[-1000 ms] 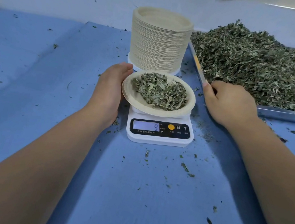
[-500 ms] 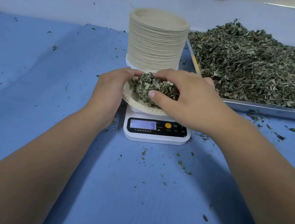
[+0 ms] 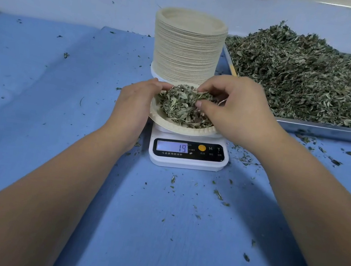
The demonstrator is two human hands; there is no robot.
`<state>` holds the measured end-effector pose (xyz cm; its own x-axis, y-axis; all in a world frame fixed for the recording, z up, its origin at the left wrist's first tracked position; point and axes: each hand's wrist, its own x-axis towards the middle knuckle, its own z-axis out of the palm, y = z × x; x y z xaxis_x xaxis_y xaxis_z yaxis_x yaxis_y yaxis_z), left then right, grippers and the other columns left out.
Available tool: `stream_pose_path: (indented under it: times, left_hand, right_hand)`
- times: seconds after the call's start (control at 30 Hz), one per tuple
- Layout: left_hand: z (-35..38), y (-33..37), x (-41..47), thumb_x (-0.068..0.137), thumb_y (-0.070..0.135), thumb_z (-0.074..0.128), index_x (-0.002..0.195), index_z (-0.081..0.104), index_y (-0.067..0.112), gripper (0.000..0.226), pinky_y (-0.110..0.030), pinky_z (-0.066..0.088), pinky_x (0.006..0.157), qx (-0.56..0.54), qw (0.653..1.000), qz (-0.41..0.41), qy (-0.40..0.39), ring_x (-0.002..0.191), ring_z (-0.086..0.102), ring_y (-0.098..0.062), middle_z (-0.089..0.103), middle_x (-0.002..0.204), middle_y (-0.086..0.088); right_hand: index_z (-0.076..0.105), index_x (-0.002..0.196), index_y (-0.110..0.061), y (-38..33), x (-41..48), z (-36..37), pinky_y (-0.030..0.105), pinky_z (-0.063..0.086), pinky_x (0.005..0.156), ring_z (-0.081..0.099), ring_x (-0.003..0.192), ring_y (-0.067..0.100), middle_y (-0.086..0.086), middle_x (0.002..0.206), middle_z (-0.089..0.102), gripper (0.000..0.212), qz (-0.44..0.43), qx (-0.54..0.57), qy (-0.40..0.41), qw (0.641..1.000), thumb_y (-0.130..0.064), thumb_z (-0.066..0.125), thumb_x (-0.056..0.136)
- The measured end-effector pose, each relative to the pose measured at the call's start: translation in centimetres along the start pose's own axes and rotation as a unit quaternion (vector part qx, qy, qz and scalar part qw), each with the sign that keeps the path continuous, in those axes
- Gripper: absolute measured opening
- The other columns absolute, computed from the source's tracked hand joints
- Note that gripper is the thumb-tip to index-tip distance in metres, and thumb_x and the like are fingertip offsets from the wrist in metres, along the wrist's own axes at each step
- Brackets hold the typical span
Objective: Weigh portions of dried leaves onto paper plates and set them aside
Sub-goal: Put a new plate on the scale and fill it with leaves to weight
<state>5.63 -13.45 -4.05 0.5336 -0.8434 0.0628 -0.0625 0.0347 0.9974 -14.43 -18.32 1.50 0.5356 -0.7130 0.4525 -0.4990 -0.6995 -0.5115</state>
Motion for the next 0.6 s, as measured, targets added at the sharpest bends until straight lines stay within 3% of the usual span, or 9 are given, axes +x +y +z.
stream_pose_path:
  times: [0.1, 0.23, 0.37, 0.53, 0.6]
  left_hand:
    - [0.0, 0.6, -0.7, 0.074, 0.042, 0.065, 0.097, 0.081, 0.043, 0.028, -0.048, 0.042, 0.114, 0.004, 1.0, 0.009, -0.006, 0.127, 0.06, -0.013, 0.069, 0.131, 0.011]
    - [0.2, 1.0, -1.9, 0.081, 0.041, 0.054, 0.102, 0.079, 0.043, 0.033, -0.042, 0.042, 0.114, 0.008, 0.999, 0.049, -0.006, 0.128, 0.057, -0.008, 0.067, 0.13, 0.014]
    - [0.6, 1.2, -2.6, 0.087, 0.039, 0.048, 0.118, 0.071, 0.035, 0.039, -0.025, 0.041, 0.102, 0.02, 0.997, 0.08, 0.013, 0.121, 0.054, 0.004, 0.063, 0.124, 0.021]
    - [0.5, 1.3, -2.6, 0.083, 0.039, 0.048, 0.114, 0.071, 0.034, 0.039, -0.034, 0.044, 0.108, 0.007, 0.998, 0.06, 0.02, 0.121, 0.056, 0.003, 0.062, 0.122, 0.019]
    - [0.5, 1.4, -2.6, 0.082, 0.04, 0.049, 0.108, 0.072, 0.037, 0.036, -0.042, 0.044, 0.112, 0.003, 0.998, 0.053, 0.021, 0.123, 0.058, -0.006, 0.064, 0.123, 0.016]
  right_hand:
    - [0.073, 0.095, -0.035, 0.0, 0.4, -0.2, 0.003, 0.042, 0.073, 0.058, 0.076, -0.006, -0.023, 0.083, 0.063, 0.015, 0.012, 0.058, 0.057, 0.997, -0.024, 0.079, 0.085]
    - [0.07, 0.09, -0.038, -0.2, 1.0, -0.2, 0.02, 0.051, 0.076, 0.062, 0.076, 0.003, -0.014, 0.086, 0.07, 0.021, 0.019, 0.134, 0.122, 0.983, -0.021, 0.08, 0.084]
    - [0.072, 0.093, -0.034, -0.2, 1.3, 0.1, 0.025, 0.054, 0.077, 0.062, 0.076, 0.003, -0.009, 0.086, 0.072, 0.018, 0.023, 0.166, 0.146, 0.975, -0.021, 0.08, 0.083]
    - [0.07, 0.091, -0.036, -0.2, 1.2, 0.4, 0.022, 0.052, 0.075, 0.058, 0.072, 0.0, -0.016, 0.081, 0.068, 0.02, 0.028, 0.189, 0.152, 0.97, -0.02, 0.08, 0.084]
    - [0.072, 0.092, -0.032, -0.3, 1.2, 0.3, 0.022, 0.051, 0.073, 0.056, 0.071, 0.0, -0.017, 0.078, 0.066, 0.018, 0.03, 0.203, 0.154, 0.967, -0.018, 0.08, 0.084]
